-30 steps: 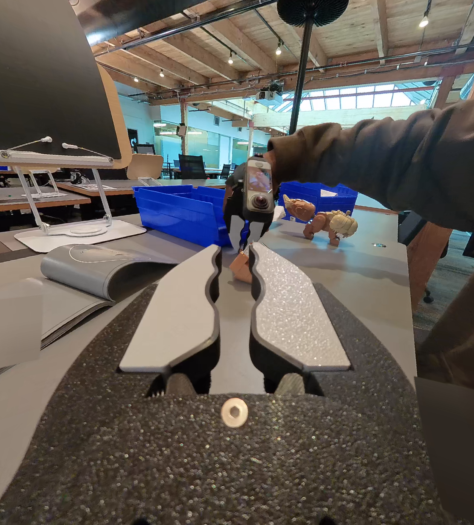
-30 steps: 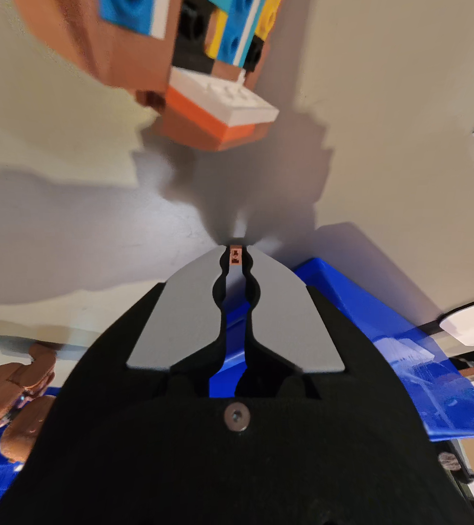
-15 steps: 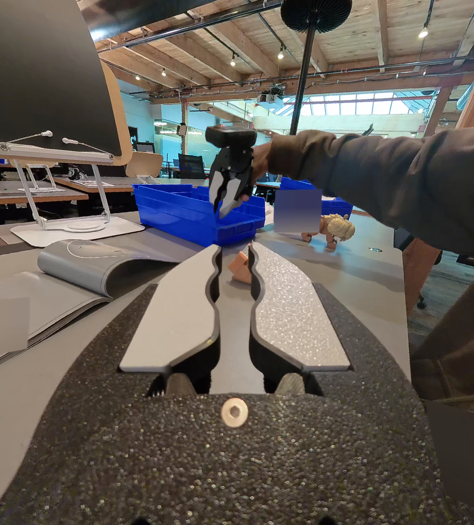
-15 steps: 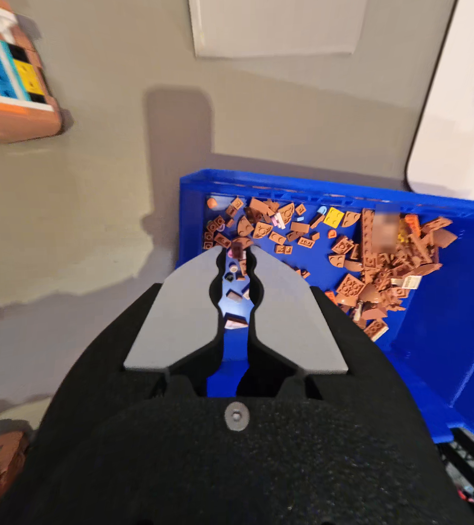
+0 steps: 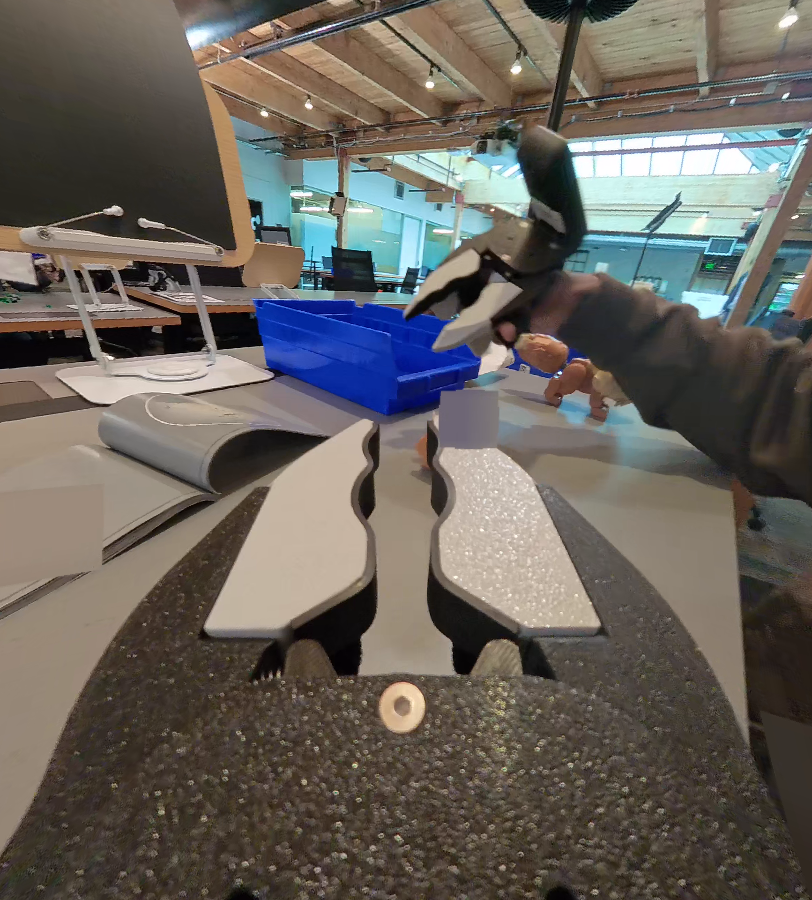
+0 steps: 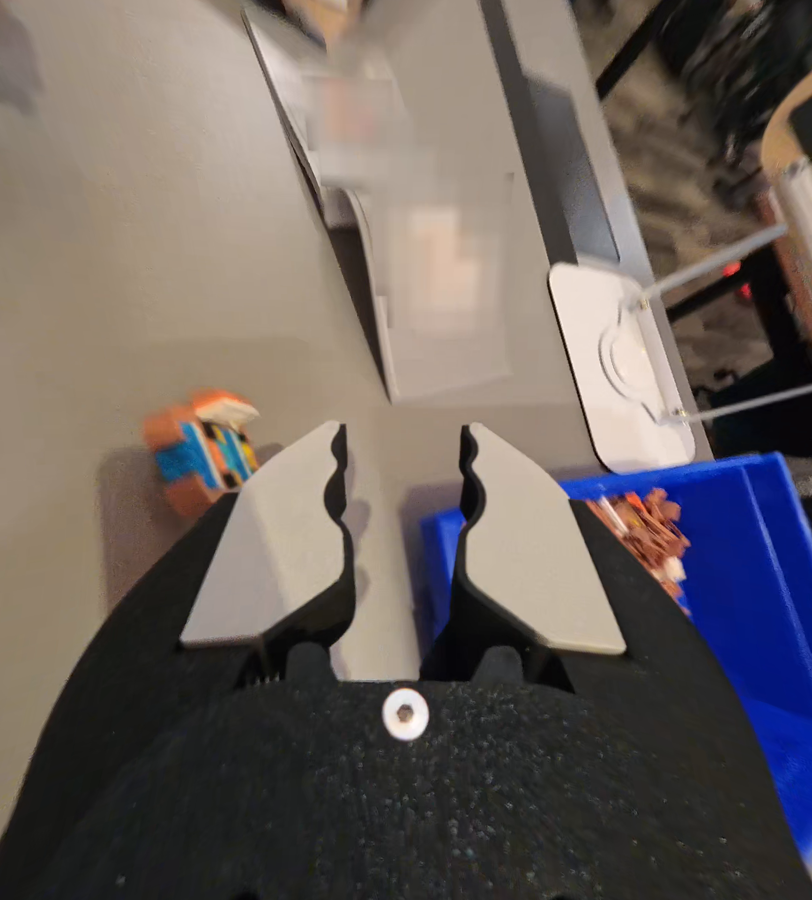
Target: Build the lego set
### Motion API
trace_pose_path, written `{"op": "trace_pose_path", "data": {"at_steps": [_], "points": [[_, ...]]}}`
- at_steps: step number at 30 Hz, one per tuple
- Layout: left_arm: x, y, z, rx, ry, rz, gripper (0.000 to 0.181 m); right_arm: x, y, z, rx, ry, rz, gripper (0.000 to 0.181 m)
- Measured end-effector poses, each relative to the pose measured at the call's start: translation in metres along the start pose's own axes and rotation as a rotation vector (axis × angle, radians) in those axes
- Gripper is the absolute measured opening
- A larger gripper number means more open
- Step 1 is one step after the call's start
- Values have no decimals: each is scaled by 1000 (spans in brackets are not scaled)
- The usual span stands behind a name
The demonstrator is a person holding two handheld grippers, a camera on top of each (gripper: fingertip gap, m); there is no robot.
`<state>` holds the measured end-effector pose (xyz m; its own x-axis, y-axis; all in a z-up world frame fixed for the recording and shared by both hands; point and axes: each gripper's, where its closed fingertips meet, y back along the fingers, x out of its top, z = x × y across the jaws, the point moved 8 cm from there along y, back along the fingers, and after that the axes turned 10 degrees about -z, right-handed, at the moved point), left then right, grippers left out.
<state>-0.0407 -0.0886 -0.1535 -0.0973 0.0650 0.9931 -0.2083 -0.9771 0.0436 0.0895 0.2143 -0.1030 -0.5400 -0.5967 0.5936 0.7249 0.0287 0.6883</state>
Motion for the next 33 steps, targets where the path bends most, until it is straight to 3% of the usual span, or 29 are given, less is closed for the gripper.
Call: {"op": "trace_pose_path", "data": {"at_steps": [4,8,12,15,19,24,29,33], "points": [[1,-8,-11,55,-19,-56,19,8,-19,-39,-47,-76,229,44],[22,-23,-29,135,-171,-212,23,10,-32,-51,-61,-119,337,42],[60,-54,-54,155,-388,-436,30,5,-33,-45,-109,-163,418,40],[71,-87,-76,93,-503,-637,45,-7,-32,-39,-128,-254,496,34],[64,-120,-91,7,-599,-763,46,-22,-36,-35,-104,-322,534,31],[48,-140,-96,-97,-624,-861,45,-25,-38,-34,-100,-341,540,31],[45,-177,-95,-164,-689,-975,38,-29,-37,-28,-83,-405,558,30],[25,-204,-92,-172,-733,-1114,38,-31,-36,-24,-60,-443,573,30]]}}
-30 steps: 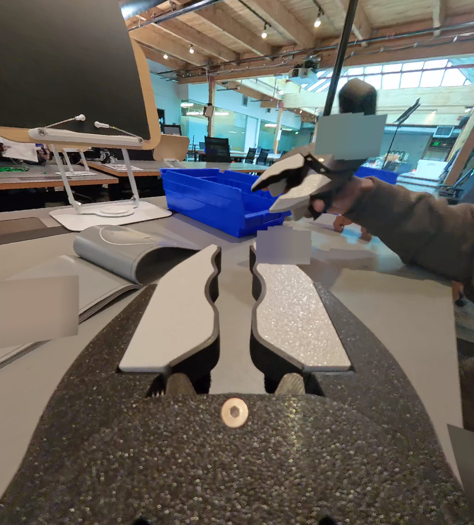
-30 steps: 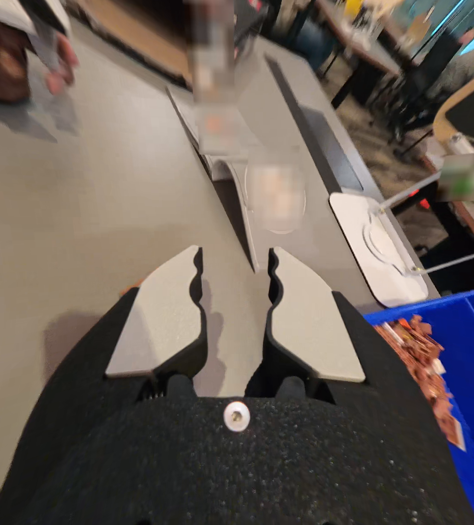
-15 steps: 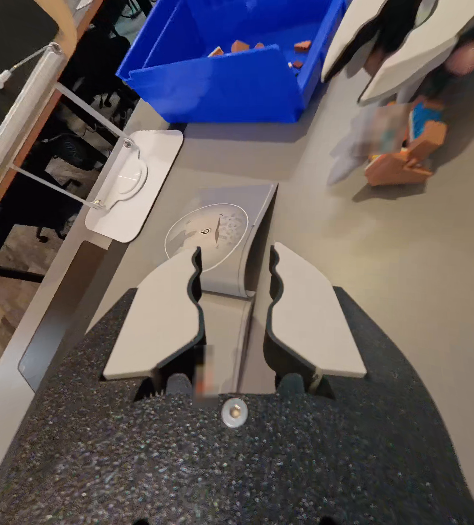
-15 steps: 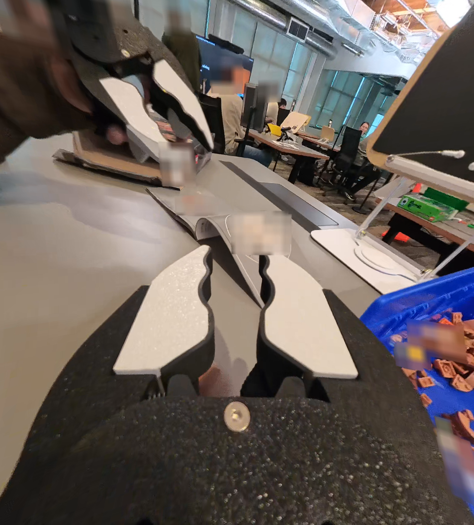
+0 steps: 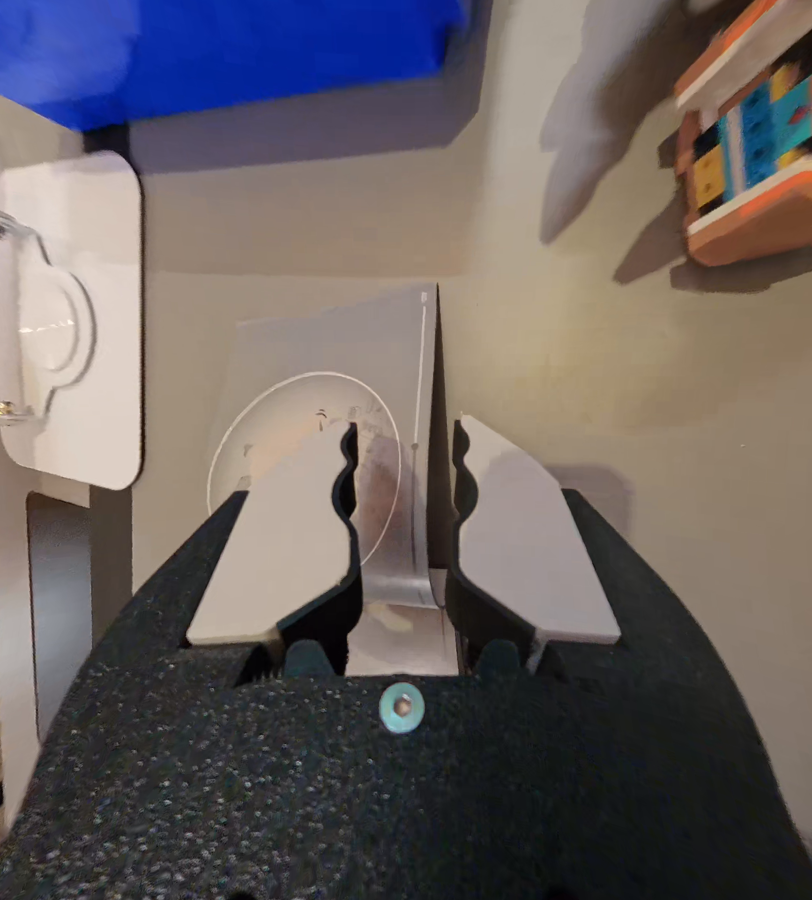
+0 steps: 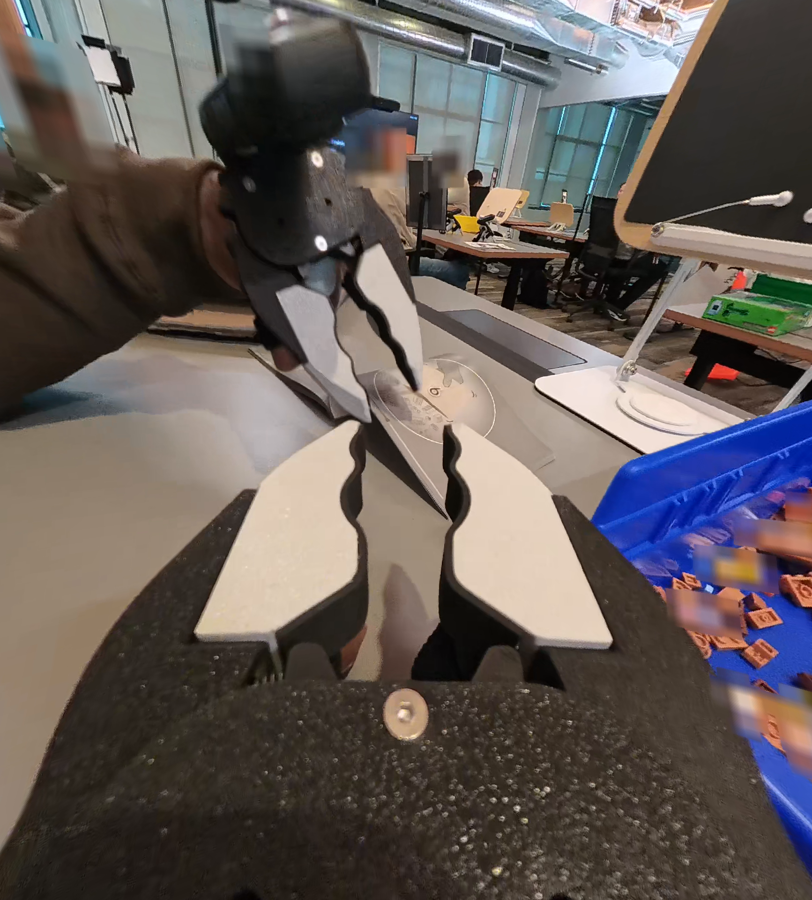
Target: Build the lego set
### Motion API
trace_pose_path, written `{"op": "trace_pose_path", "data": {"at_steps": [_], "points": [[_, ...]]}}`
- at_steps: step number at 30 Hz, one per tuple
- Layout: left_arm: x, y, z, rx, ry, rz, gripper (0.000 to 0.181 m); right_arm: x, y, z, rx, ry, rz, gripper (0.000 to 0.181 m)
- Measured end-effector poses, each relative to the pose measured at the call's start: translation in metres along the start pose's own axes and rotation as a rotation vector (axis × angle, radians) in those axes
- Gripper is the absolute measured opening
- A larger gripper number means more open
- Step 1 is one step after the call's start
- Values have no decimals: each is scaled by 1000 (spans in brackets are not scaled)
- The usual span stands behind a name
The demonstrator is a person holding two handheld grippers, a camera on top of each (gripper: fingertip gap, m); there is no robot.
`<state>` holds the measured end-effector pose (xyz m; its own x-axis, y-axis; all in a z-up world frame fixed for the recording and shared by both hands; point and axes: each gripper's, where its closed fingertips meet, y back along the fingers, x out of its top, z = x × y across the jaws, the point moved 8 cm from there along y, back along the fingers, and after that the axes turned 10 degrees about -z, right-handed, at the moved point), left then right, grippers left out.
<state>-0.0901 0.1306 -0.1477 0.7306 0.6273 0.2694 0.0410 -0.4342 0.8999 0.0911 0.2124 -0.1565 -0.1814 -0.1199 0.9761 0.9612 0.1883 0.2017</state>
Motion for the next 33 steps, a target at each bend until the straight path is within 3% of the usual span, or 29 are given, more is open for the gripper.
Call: {"op": "trace_pose_path", "data": {"at_steps": [2,12,33], "points": [[-4,-7,2,10,-3,-62,38,0,0,-1,6,4,-3,30],[-20,-11,10,-9,13,-89,33,0,-1,-3,11,22,-15,30],[-50,16,14,98,86,-57,32,-1,-1,-4,14,26,-19,30]]}}
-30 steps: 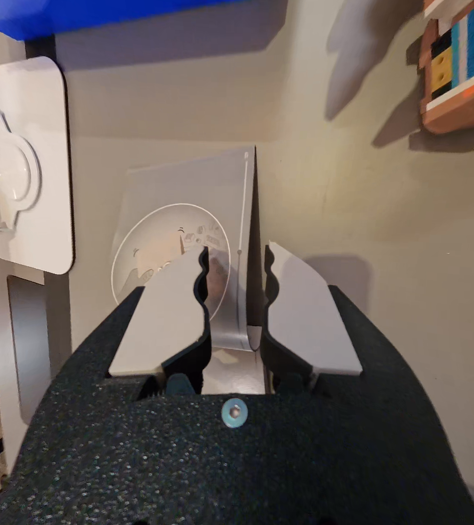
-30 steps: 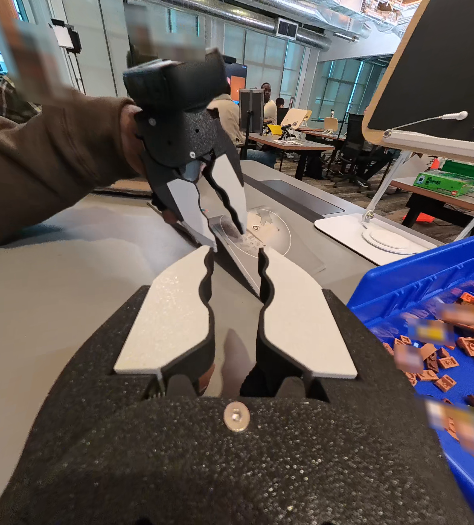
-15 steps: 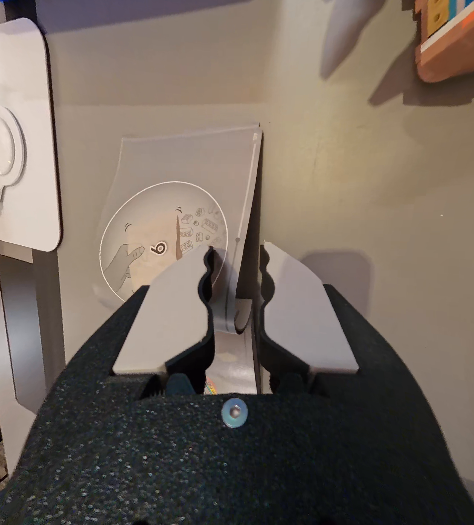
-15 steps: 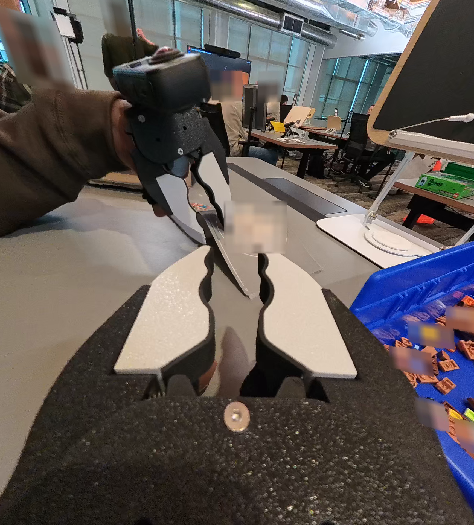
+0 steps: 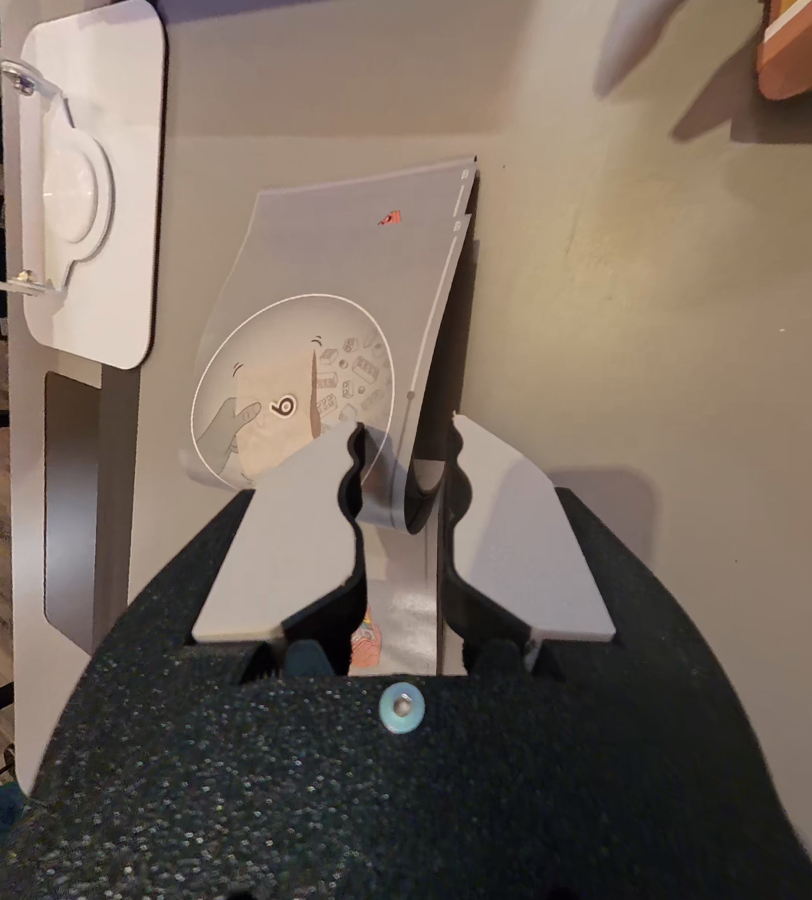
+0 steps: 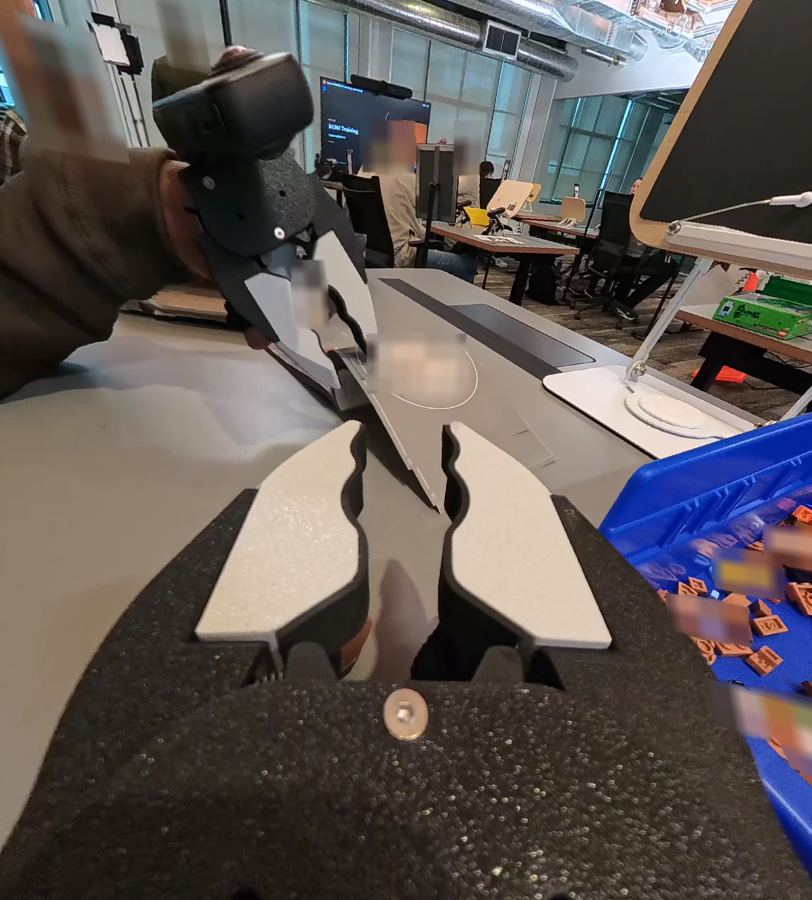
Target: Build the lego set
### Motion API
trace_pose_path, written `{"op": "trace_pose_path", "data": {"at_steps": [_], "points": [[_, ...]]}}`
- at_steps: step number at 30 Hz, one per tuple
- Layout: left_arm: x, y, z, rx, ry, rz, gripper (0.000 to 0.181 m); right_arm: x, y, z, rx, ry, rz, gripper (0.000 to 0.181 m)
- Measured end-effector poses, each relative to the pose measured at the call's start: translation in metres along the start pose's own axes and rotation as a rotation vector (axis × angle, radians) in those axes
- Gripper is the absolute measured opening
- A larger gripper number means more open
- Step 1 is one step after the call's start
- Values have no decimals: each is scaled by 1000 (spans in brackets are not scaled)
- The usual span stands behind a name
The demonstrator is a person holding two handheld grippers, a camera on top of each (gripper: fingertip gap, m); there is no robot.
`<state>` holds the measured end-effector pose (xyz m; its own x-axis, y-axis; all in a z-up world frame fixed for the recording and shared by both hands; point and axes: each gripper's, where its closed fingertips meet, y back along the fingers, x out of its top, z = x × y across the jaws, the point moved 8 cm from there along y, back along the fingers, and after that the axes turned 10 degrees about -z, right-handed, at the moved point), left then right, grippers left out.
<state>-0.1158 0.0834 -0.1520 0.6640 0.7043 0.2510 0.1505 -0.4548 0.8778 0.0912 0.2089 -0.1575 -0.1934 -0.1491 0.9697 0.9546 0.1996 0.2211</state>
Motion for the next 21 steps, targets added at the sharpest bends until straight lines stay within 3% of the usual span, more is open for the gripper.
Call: {"op": "trace_pose_path", "data": {"at_steps": [16,21], "points": [[-25,4,0,28,70,7,32,0,0,0,1,0,1,29],[-14,15,-1,101,29,66,33,0,-1,0,3,-4,-6,29]]}}
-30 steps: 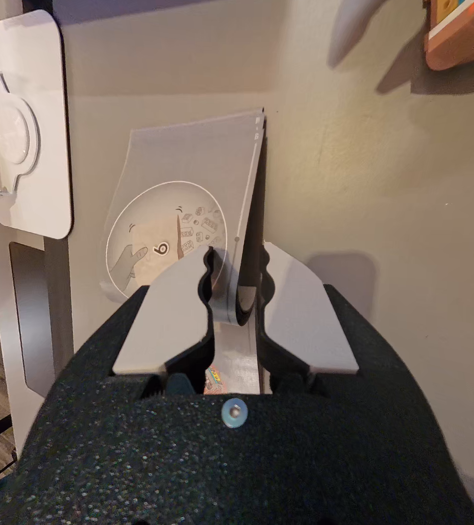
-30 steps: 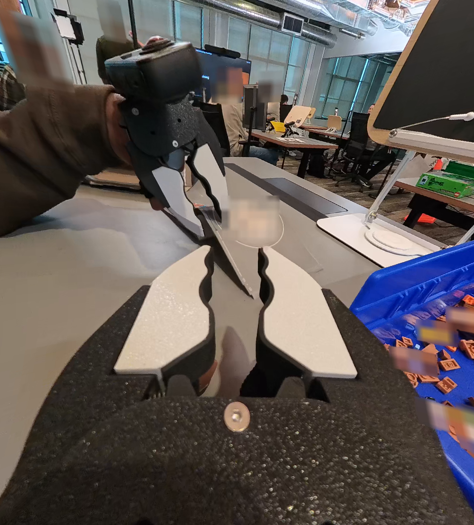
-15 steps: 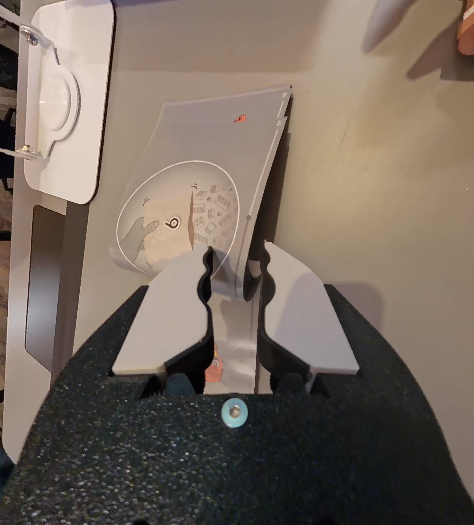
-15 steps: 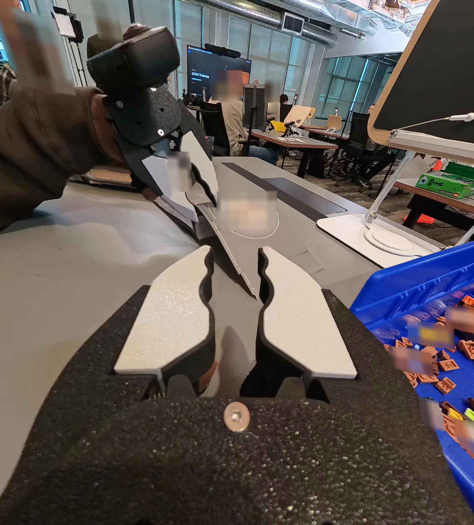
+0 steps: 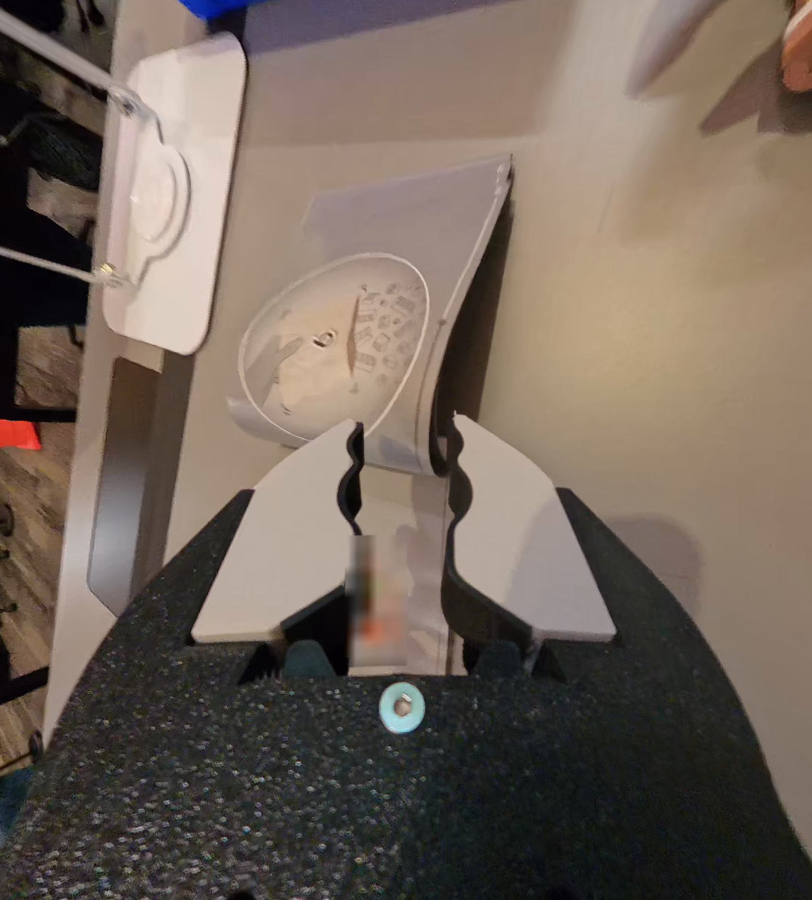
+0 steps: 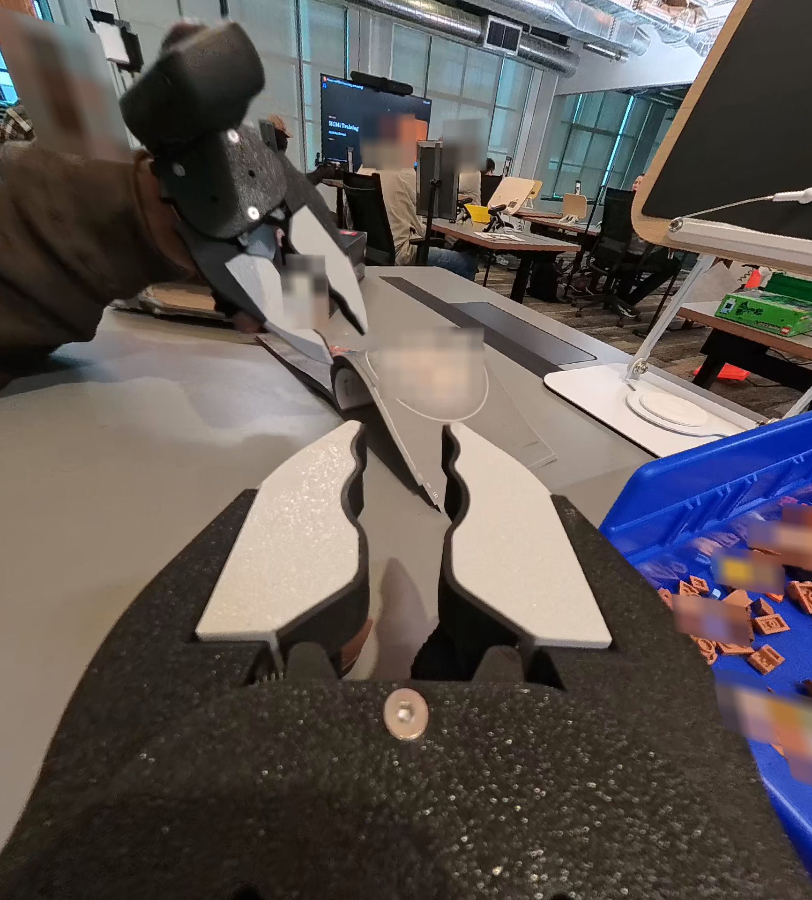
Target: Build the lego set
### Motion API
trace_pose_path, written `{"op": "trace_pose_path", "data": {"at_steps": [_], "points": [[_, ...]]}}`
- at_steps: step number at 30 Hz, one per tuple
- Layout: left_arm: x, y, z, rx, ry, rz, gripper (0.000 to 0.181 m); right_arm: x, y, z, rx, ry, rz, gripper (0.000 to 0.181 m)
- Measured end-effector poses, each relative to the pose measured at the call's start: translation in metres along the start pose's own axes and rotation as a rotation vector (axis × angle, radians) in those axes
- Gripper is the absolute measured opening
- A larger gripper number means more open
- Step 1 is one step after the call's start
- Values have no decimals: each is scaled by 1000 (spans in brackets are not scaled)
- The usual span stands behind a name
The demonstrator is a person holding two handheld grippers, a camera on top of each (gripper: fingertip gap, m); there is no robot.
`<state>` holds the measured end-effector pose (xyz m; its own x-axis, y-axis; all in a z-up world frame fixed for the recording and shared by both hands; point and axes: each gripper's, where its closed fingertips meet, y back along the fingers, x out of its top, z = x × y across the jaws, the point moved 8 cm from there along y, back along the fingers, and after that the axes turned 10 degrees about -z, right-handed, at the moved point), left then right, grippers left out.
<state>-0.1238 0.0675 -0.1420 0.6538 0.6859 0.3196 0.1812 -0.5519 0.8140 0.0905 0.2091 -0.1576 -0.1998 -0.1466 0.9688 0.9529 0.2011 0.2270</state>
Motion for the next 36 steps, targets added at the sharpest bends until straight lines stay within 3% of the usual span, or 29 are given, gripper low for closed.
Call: {"op": "trace_pose_path", "data": {"at_steps": [4,12,16,22,36], "points": [[37,5,0,-10,-35,118,33,0,0,0,0,-2,-3,29],[74,-45,22,-75,-216,-53,37,0,1,0,2,4,4,29],[66,-54,26,-118,-231,-127,35,0,1,0,4,4,5,29],[47,-44,26,-136,-196,-140,33,0,1,0,5,5,3,29],[-6,-10,5,-8,-5,-126,34,0,1,-1,3,9,6,29]]}}
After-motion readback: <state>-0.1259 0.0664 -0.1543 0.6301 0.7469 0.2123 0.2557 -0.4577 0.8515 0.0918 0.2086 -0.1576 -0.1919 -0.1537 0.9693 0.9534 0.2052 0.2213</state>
